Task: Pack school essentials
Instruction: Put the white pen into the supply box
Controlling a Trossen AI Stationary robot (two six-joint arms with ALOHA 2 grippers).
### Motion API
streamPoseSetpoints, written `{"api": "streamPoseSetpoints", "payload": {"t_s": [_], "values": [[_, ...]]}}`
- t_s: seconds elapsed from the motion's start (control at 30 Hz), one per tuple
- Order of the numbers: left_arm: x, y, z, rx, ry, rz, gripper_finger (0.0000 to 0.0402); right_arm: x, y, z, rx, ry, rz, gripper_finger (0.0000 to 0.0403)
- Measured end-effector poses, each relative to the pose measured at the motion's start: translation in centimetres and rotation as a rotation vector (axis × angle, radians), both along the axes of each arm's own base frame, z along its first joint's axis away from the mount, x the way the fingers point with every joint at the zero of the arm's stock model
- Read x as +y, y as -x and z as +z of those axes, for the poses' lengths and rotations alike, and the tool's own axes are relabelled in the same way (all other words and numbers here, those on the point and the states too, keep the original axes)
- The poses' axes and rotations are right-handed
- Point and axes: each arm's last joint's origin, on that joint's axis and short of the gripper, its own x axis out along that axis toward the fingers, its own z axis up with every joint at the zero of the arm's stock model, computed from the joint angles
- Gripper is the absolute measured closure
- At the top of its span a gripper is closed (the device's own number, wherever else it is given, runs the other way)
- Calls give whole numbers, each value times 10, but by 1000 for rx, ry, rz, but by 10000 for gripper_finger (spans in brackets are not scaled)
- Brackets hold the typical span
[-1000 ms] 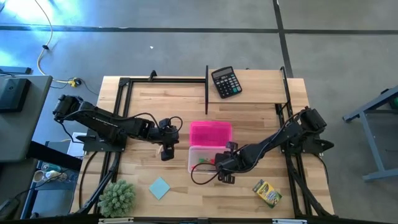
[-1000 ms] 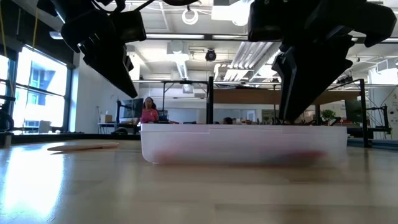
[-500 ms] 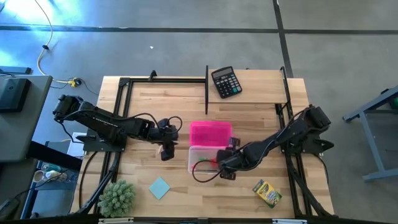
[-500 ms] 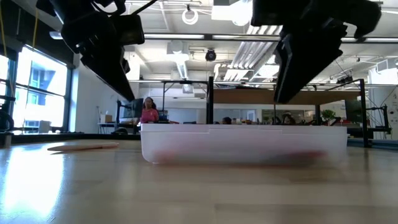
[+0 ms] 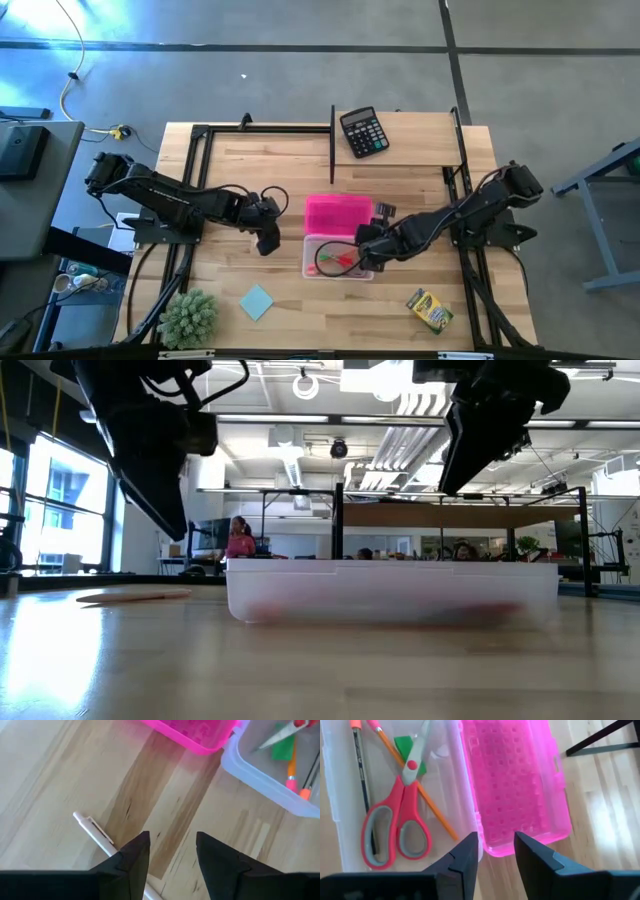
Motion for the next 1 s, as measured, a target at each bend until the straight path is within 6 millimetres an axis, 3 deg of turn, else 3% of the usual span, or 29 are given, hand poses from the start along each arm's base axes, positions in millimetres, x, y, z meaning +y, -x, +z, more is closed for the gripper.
{"api": "streamPoseSetpoints", "payload": {"t_s": [0.4,0.7,1.0], "values": [[4,11,-4,75,-34,221,268,-8,0,-1,39,11,-13,284],[4,22,-25,86,-11,301,268,-8,0,-1,39,10,-13,284],[4,24,-33,56,8,321,268,-8,0,-1,38,7,-19,284]]}}
